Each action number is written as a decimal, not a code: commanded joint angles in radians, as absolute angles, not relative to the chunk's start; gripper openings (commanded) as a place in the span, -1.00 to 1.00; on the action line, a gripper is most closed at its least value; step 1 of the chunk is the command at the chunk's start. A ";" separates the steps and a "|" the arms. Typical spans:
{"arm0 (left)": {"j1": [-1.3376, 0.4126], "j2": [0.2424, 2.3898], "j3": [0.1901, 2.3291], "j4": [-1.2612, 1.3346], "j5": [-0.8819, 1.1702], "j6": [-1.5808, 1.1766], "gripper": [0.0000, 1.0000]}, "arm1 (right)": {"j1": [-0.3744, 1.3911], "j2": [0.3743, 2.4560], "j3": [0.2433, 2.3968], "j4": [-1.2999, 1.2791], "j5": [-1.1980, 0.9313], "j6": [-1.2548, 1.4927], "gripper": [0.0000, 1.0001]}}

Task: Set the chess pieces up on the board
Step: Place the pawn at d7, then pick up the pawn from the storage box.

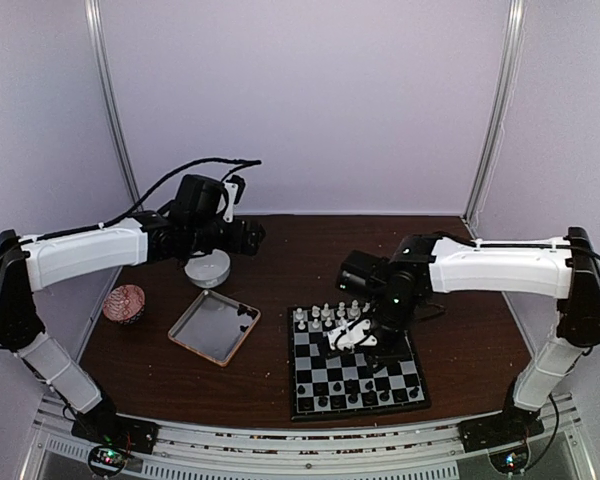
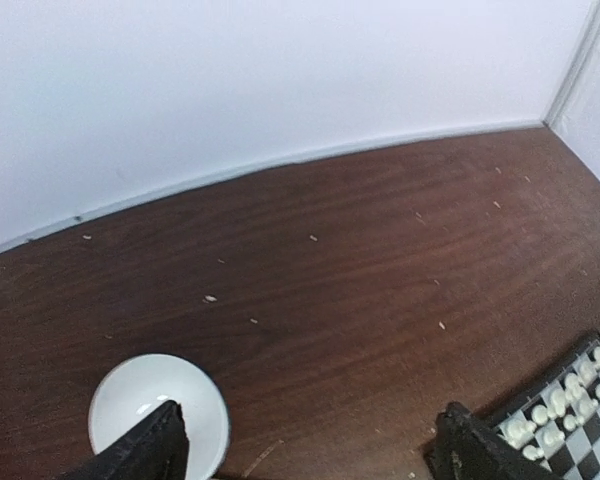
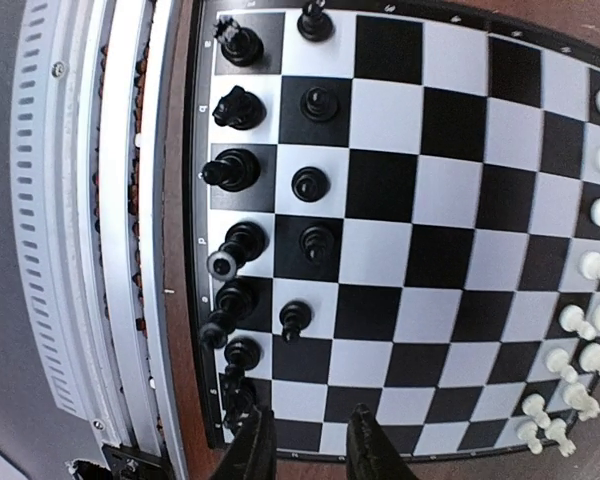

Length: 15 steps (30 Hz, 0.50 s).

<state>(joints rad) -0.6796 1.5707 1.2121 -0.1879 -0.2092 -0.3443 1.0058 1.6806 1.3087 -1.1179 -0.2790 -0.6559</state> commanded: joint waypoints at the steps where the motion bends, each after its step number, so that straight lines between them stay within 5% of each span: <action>1: -0.655 1.507 1.263 -0.198 -0.394 -0.282 0.51 | 0.950 1.575 1.371 -1.184 -0.266 -0.669 -0.47; 4: -0.656 1.514 1.306 -0.316 -0.302 -0.218 0.23 | 0.873 1.510 1.388 -1.166 -0.255 -0.645 -0.45; 8: -0.655 1.540 1.300 -0.513 -0.258 -0.281 0.24 | 0.726 1.411 1.342 -1.043 -0.194 -0.574 -0.39; 9: -0.655 1.540 1.273 -0.525 -0.218 -0.286 0.44 | 0.682 1.390 1.312 -0.986 -0.172 -0.539 -0.25; 11: -0.655 1.533 1.201 -0.520 -0.170 -0.311 0.57 | 0.582 1.356 1.241 -0.818 -0.126 -0.431 0.71; 12: -0.655 1.529 1.164 -0.504 -0.162 -0.324 0.52 | 0.526 1.350 1.208 -0.770 -0.147 -0.397 0.97; 15: -0.655 1.531 1.078 -0.456 -0.117 -0.349 0.44 | 0.391 1.416 1.202 -0.808 -0.327 -0.392 0.99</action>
